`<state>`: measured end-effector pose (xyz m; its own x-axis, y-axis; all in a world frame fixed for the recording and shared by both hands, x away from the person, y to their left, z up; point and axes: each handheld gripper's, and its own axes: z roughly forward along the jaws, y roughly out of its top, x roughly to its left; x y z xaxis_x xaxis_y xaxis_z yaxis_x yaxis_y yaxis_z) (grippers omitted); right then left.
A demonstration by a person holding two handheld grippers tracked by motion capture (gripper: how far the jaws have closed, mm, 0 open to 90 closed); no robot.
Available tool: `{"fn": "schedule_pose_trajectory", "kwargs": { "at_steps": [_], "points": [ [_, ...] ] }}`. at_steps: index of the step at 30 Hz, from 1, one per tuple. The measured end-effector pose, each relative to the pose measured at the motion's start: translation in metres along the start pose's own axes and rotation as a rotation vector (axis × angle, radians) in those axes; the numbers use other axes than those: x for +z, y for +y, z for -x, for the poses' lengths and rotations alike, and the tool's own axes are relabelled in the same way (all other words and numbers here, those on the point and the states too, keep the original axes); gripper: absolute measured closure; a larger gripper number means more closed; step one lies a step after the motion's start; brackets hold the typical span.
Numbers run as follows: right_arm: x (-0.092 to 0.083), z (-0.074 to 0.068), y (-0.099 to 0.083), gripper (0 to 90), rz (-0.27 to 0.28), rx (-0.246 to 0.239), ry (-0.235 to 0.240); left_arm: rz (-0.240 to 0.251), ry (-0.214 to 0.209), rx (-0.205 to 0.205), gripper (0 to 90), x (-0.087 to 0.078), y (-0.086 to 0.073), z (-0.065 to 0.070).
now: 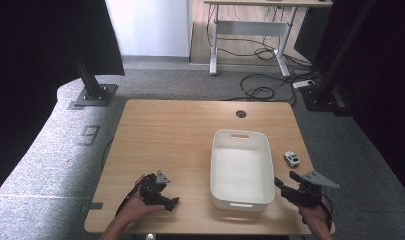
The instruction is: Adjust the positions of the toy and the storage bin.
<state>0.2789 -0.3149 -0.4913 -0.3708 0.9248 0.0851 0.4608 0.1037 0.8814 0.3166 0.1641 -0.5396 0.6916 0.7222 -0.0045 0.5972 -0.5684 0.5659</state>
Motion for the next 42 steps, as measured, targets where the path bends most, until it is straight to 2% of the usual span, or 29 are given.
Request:
{"fn": "schedule_pose_trajectory", "kwargs": {
  "at_steps": [9, 17, 25, 37, 40, 42],
  "points": [
    [-0.002, -0.003, 0.006, 31.1, 0.025, 0.0, -0.001, 0.001, 0.001, -0.001, 0.0, 0.0, 0.0, 0.0],
    [-0.006, -0.007, 0.01, 31.0, 0.04, -0.01, 0.021, 0.001, 0.0, -0.001, 0.0, 0.0, 0.0, 0.0],
    [0.002, -0.015, 0.009, 30.9, 0.002, -0.034, 0.042, 0.001, 0.0, -0.001, 0.0, 0.0, 0.0, 0.0],
    [0.014, -0.024, 0.001, 32.1, -0.079, -0.065, 0.028, 0.001, 0.001, 0.0, 0.0, 0.0, 0.0, 0.0],
    [0.016, -0.025, -0.002, 31.0, -0.088, -0.068, 0.005, 0.001, 0.0, 0.0, 0.0, 0.0, 0.0, 0.0],
    [0.016, -0.024, -0.002, 30.3, -0.097, -0.054, 0.006, 0.001, 0.0, 0.0, 0.0, 0.0, 0.0, 0.0]
  ]
}}
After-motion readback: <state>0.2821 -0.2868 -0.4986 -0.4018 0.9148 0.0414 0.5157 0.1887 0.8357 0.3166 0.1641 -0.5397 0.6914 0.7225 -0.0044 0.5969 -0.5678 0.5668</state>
